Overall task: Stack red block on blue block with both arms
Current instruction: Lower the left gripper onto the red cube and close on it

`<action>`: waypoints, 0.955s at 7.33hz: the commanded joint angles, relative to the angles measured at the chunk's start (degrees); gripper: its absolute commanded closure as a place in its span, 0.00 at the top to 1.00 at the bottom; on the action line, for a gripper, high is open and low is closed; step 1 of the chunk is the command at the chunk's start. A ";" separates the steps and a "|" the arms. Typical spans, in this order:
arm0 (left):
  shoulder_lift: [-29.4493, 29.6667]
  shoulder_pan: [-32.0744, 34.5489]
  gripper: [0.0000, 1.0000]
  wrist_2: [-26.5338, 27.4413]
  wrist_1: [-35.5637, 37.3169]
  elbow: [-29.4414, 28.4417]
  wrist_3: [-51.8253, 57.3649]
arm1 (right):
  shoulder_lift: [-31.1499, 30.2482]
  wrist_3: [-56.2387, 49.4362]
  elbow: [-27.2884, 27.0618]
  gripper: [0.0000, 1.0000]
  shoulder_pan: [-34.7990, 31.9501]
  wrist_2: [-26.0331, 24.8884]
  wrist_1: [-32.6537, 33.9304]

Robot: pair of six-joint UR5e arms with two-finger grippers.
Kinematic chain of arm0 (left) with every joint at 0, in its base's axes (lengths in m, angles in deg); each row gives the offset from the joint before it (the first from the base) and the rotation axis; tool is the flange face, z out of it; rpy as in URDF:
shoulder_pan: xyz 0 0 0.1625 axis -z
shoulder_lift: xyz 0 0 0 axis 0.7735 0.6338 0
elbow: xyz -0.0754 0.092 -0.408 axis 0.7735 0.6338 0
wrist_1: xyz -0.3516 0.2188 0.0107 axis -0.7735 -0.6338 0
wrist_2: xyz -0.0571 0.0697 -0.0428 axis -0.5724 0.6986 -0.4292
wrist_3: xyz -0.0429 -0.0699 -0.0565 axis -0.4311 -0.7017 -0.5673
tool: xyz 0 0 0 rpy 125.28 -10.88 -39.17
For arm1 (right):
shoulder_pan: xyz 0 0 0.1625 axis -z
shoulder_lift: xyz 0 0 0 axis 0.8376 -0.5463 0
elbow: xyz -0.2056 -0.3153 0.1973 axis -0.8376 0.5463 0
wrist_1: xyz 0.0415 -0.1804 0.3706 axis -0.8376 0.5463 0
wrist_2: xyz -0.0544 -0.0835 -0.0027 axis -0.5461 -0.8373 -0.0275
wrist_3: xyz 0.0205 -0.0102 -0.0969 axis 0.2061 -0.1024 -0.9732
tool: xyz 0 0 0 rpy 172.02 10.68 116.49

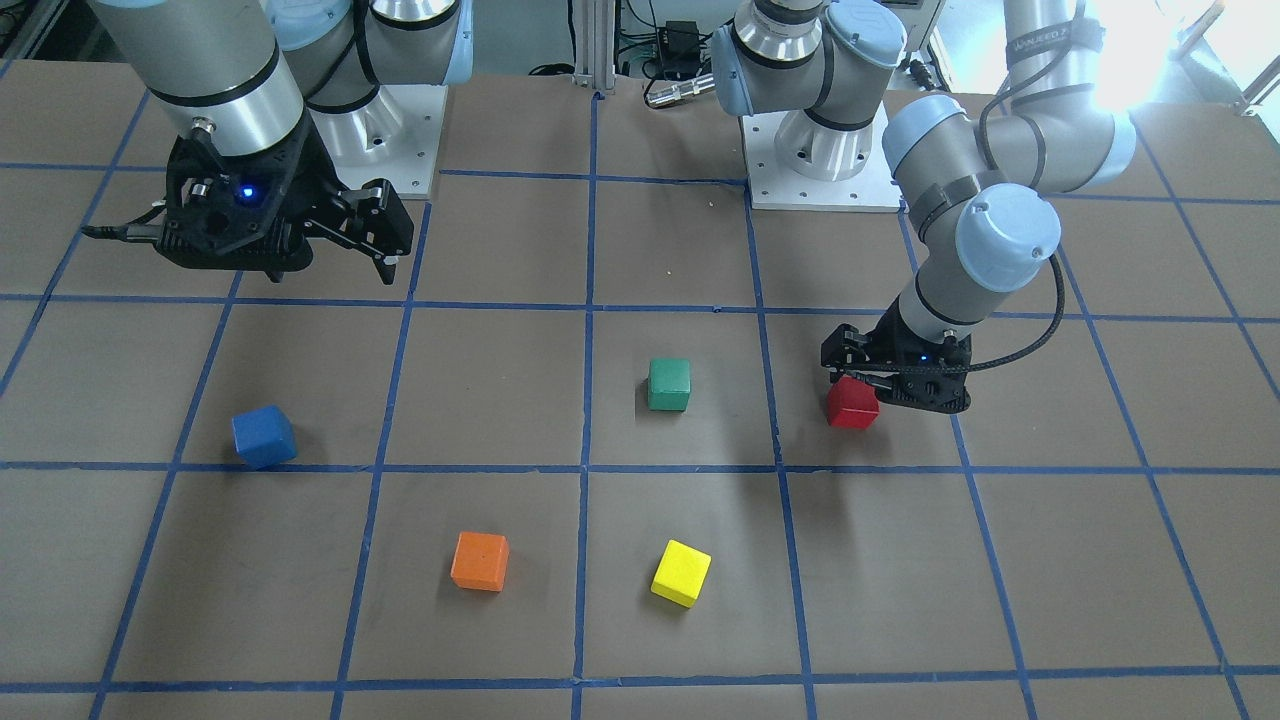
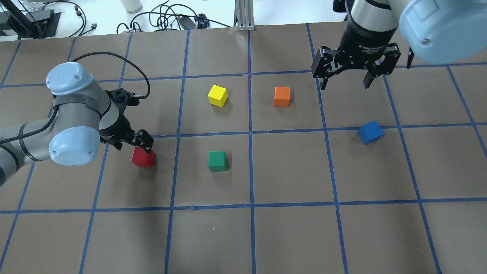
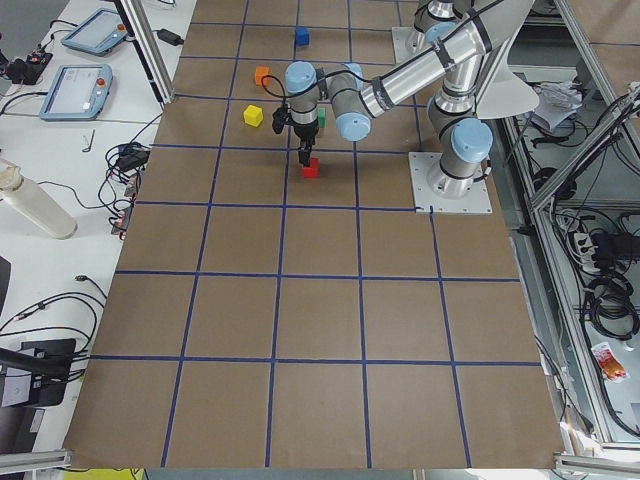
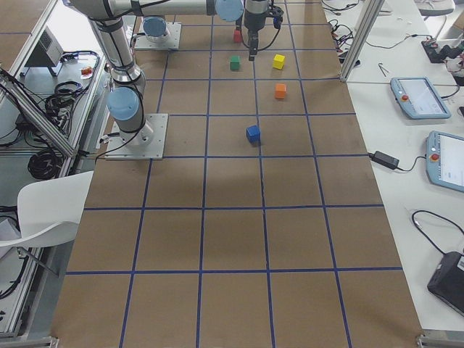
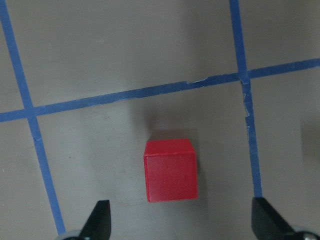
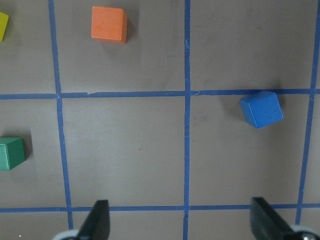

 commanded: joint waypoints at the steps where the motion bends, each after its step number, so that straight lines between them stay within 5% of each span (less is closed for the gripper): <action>1: 2.08 -0.02 0.91 0.79 2.62 2.06 -0.06 | -0.16 0.07 0.00 1.00 0.00 0.00 0.03; 3: 2.96 -0.02 0.70 0.88 3.33 2.24 0.02 | -0.08 0.07 0.00 1.00 0.00 0.00 -0.05; 5: 3.14 0.06 0.31 0.97 4.55 1.63 -0.06 | -0.08 0.16 0.00 1.00 0.00 0.00 -0.14; 7: 1.22 1.89 0.22 2.29 4.48 -1.60 -0.94 | -0.17 0.16 0.00 1.00 0.00 0.00 -0.14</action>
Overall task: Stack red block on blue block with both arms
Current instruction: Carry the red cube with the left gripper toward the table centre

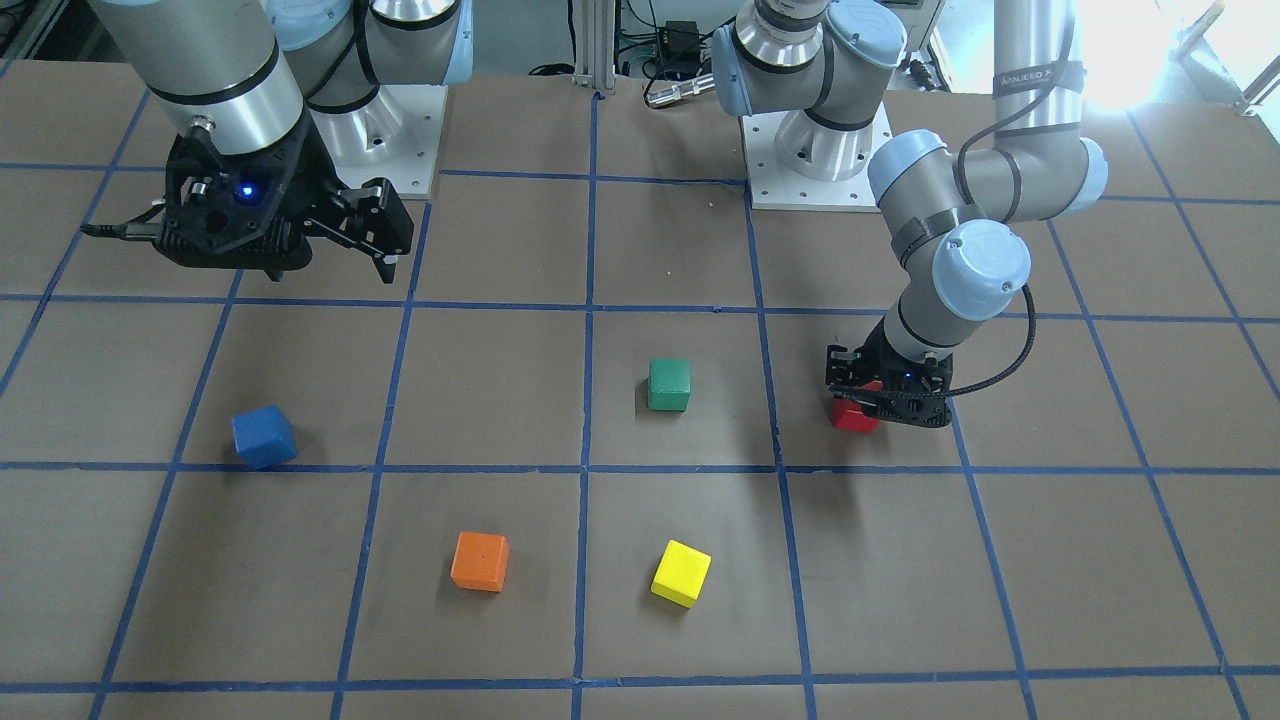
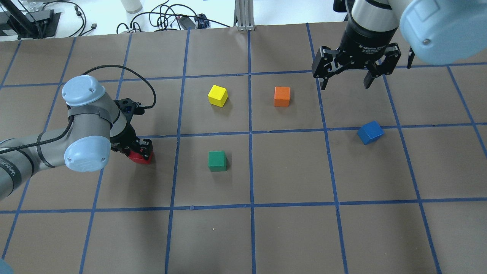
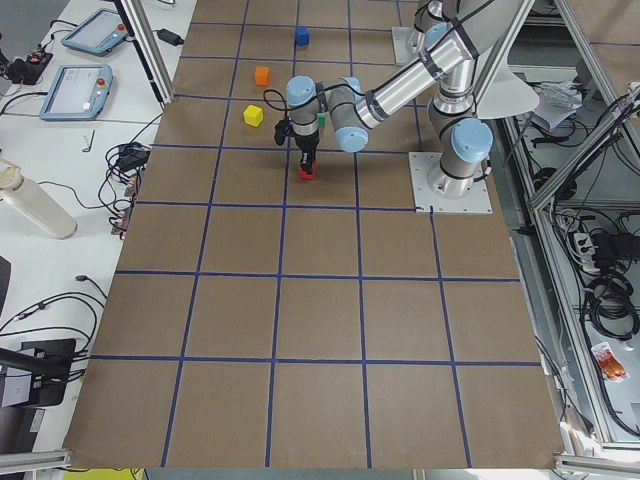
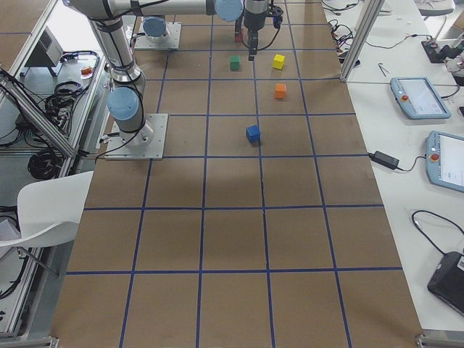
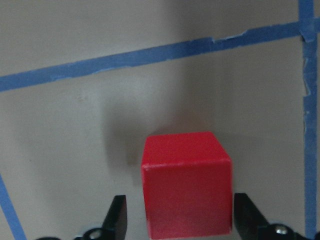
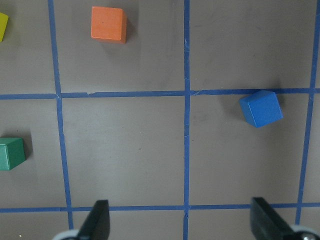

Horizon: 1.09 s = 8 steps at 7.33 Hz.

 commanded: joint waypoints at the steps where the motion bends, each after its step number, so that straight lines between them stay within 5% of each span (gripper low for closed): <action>1: -2.00 4.98 0.21 0.12 -3.31 -6.02 -5.49 | -0.13 0.01 0.00 1.00 0.00 0.04 0.04; 4: 0.97 20.18 0.21 -0.94 -7.09 -16.38 -20.53 | -0.13 -0.08 0.00 1.00 0.09 -0.05 -0.05; 5: 2.81 22.65 0.21 -5.82 -13.38 -21.47 -24.22 | -0.22 0.01 0.00 1.00 0.00 0.04 0.04; 8: 10.54 30.66 0.21 -12.00 -14.33 -28.72 -31.44 | -0.22 0.01 0.00 1.00 0.09 0.04 -0.05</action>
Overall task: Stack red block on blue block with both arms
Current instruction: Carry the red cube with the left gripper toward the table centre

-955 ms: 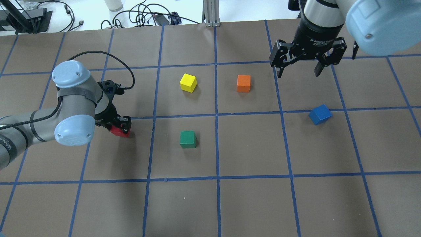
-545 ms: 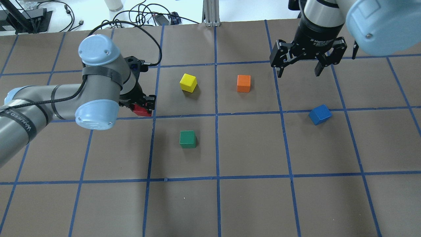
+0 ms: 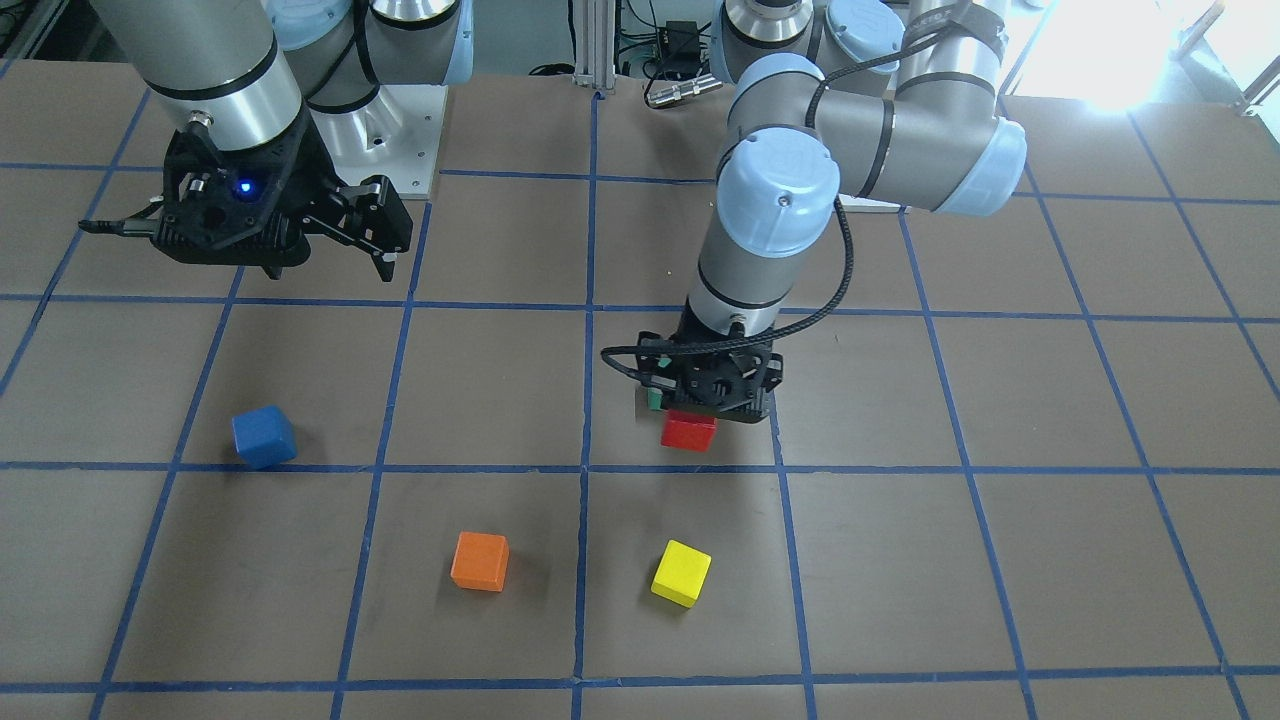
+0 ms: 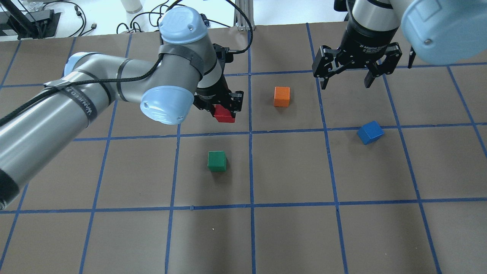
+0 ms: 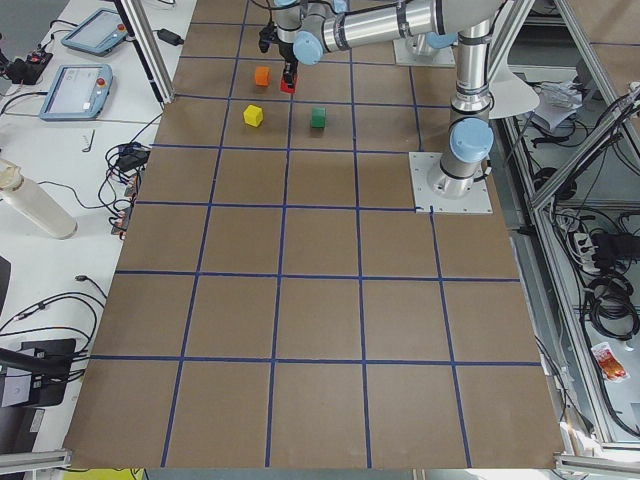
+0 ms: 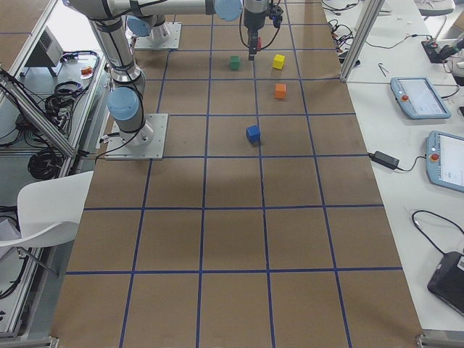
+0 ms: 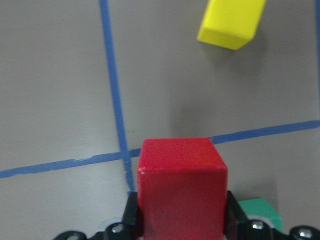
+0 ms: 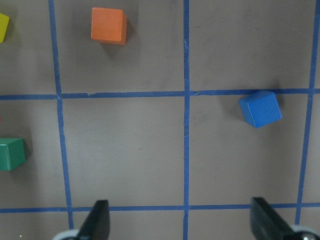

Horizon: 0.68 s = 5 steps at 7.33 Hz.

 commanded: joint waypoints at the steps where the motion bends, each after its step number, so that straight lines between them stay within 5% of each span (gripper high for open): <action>1: 5.84 4.64 0.21 -2.78 -0.43 -3.85 -5.20 | -0.01 0.02 0.00 1.00 -0.07 0.00 0.02; 3: 9.19 7.46 0.22 -2.52 -0.43 -5.35 -10.56 | -0.01 0.02 0.00 1.00 -0.07 0.00 0.11; 5: 11.22 9.58 0.40 -2.60 -0.34 -5.53 -11.46 | -0.01 0.02 0.00 1.00 -0.07 0.00 0.20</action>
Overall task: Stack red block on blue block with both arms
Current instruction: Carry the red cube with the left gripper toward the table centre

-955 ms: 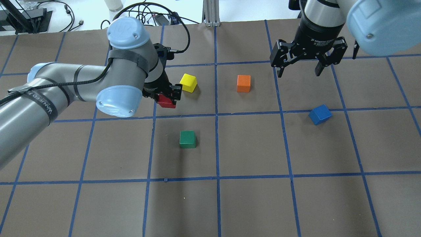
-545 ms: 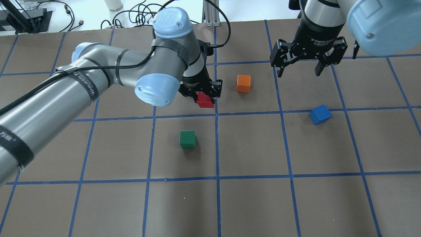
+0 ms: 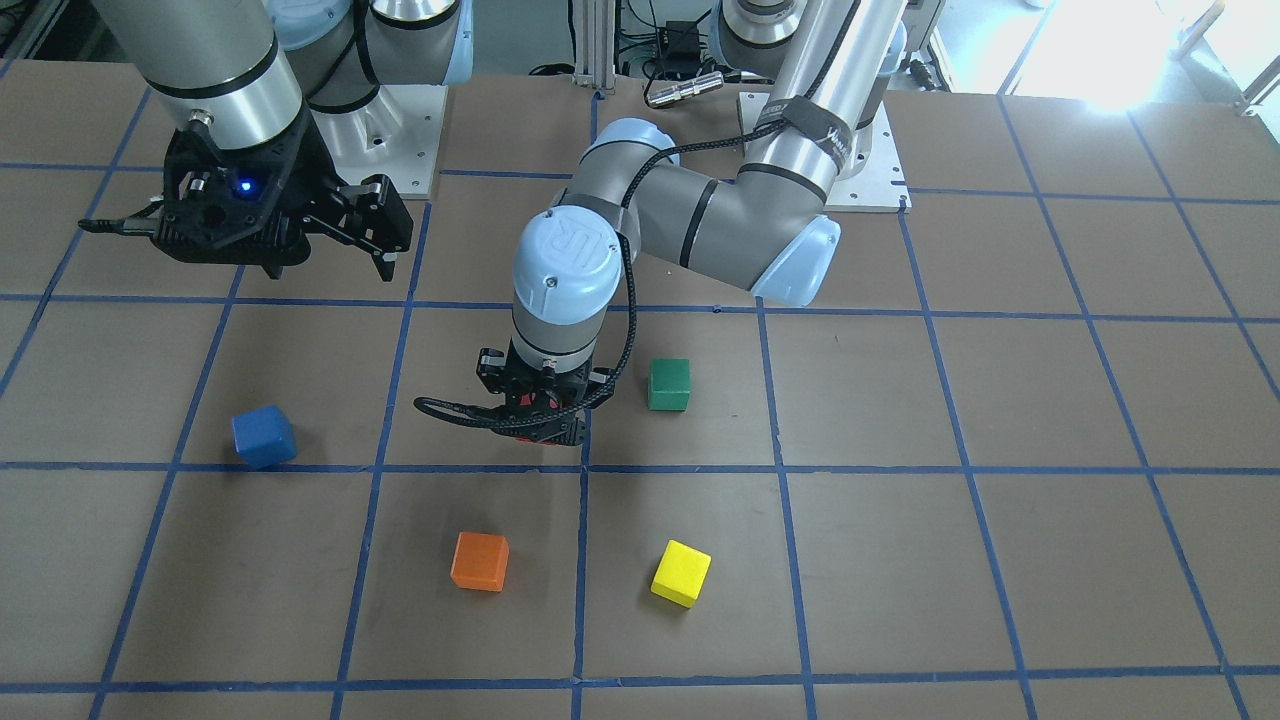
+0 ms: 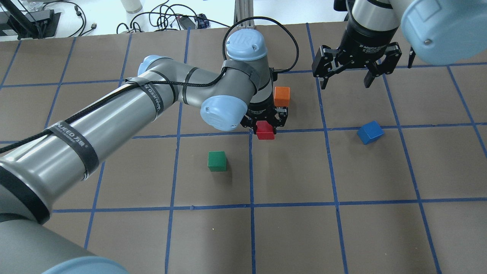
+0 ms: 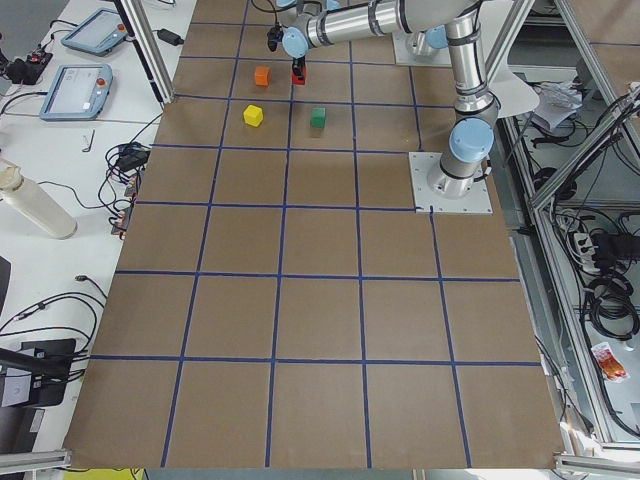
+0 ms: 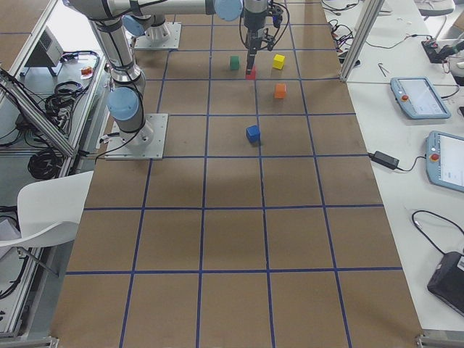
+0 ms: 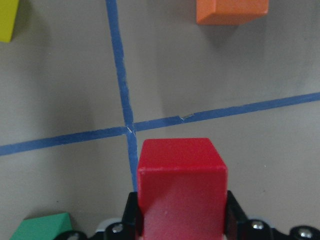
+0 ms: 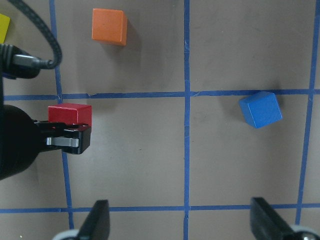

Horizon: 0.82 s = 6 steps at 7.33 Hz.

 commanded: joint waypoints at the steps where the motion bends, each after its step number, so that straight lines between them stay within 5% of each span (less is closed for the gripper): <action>1: 2.17 1.61 0.45 -0.23 0.41 -0.33 -0.87 | 0.00 0.00 0.00 1.00 0.00 0.00 0.04; 2: 3.22 1.70 0.51 -0.15 0.67 -0.24 -1.13 | 0.00 0.00 0.00 1.00 0.00 0.00 -0.04; 4: 2.19 1.97 0.97 0.47 0.15 -0.41 -1.57 | -0.09 0.00 0.09 1.00 0.00 0.00 0.04; 6: -0.97 1.18 1.00 0.64 -3.44 -0.33 -1.31 | 0.00 0.00 0.00 1.00 -0.09 0.09 0.04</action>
